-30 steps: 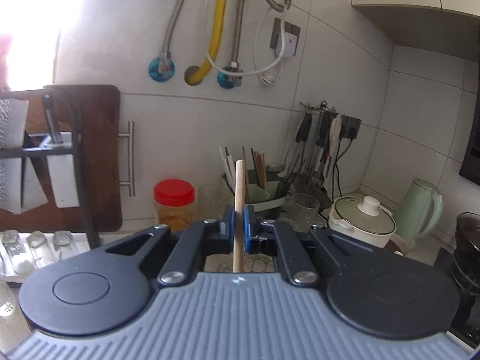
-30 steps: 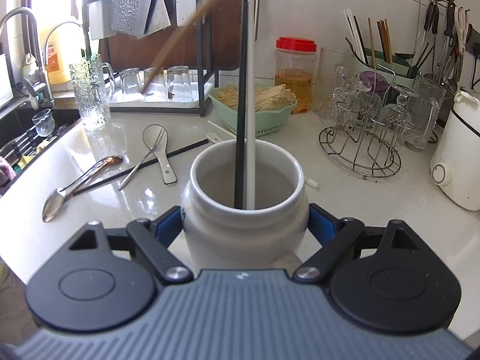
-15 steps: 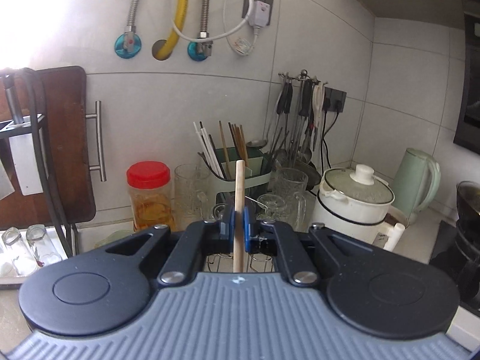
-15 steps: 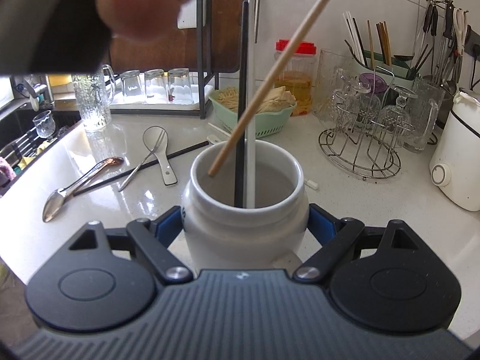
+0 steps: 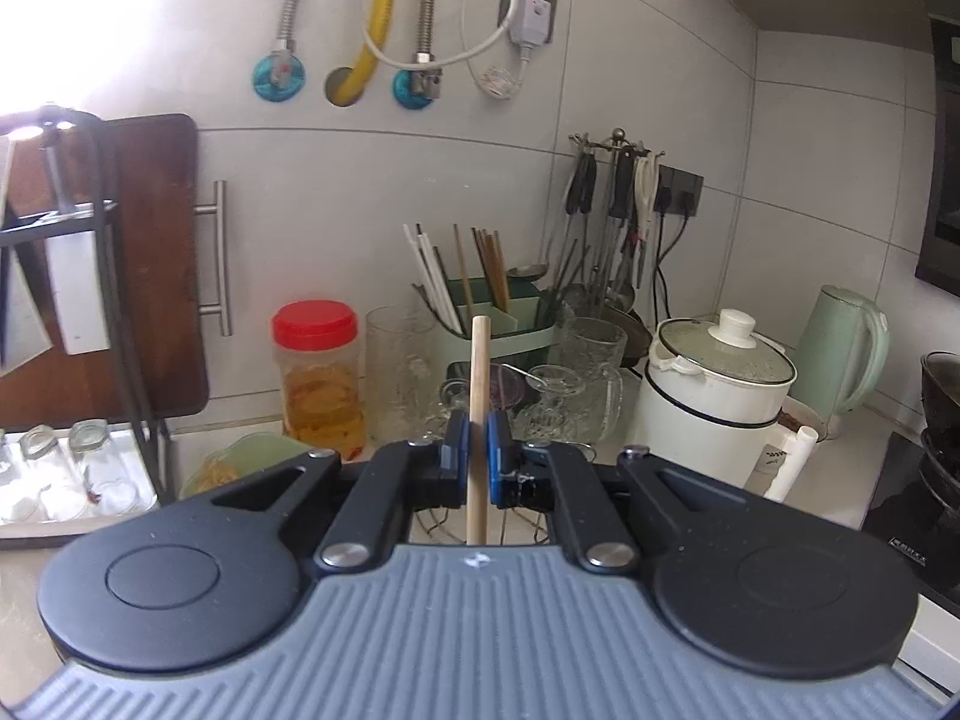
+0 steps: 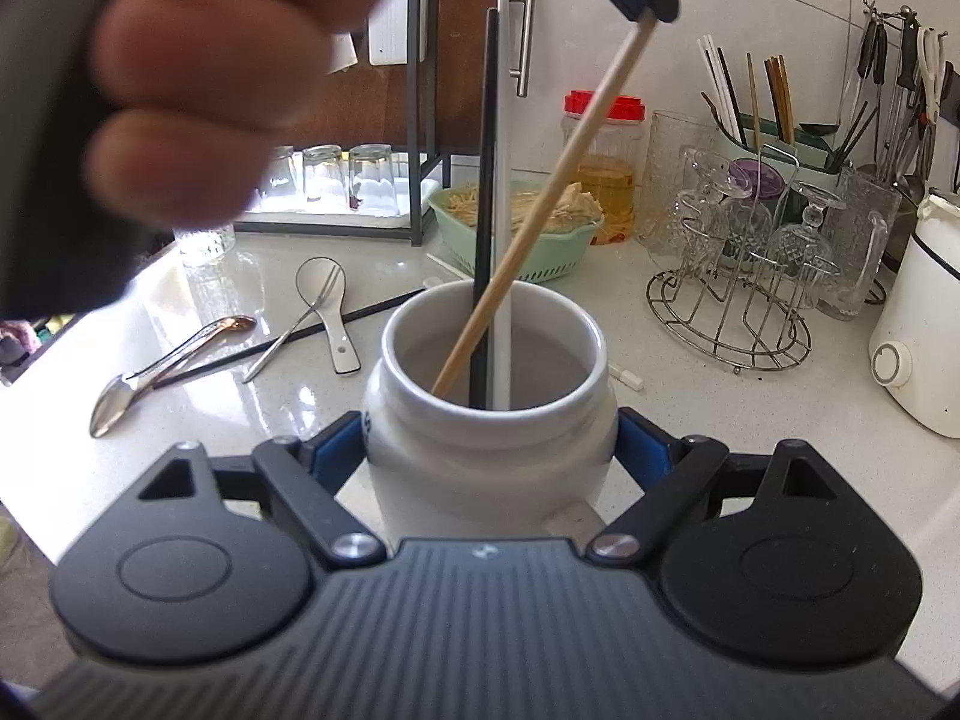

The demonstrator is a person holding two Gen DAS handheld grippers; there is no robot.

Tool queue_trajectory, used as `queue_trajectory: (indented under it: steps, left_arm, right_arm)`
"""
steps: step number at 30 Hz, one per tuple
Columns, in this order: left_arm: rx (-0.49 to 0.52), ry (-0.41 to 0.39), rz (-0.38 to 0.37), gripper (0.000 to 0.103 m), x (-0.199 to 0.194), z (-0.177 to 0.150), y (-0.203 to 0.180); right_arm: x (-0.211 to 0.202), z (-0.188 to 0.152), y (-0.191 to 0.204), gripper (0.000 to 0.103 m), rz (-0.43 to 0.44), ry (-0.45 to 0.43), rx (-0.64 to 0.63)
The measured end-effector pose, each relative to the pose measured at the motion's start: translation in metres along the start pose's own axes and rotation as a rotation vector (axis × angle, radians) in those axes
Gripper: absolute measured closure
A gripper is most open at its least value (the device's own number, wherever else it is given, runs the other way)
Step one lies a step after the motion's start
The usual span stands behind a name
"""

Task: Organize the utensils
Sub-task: 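Lower the wooden chopstick into the jar and open the left tool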

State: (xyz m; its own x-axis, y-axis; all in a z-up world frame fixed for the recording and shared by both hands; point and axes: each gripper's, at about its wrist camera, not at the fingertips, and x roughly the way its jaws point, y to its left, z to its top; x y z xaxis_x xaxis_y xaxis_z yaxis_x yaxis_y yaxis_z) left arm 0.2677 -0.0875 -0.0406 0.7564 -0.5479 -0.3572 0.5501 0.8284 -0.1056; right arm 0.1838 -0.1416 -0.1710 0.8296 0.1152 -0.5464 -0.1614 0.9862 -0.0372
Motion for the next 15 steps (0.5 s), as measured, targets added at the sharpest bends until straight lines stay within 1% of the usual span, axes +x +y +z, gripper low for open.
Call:
queue_trajectory:
  steps: [8, 12, 15]
  left_arm:
    - [-0.035, -0.030, 0.037, 0.096, -0.041, -0.012, 0.006]
    - [-0.071, -0.024, 0.074, 0.096, -0.059, -0.021, 0.013]
    - [-0.096, -0.012, 0.117, 0.096, -0.069, -0.027, 0.020]
  right_arm:
    - [0.002, 0.001, -0.002, 0.013, 0.008, -0.003, -0.006]
    - [0.002, 0.001, -0.003, 0.013, 0.011, -0.004, -0.006]
    - [0.002, 0.001, -0.002, 0.013, 0.010, -0.004, -0.003]
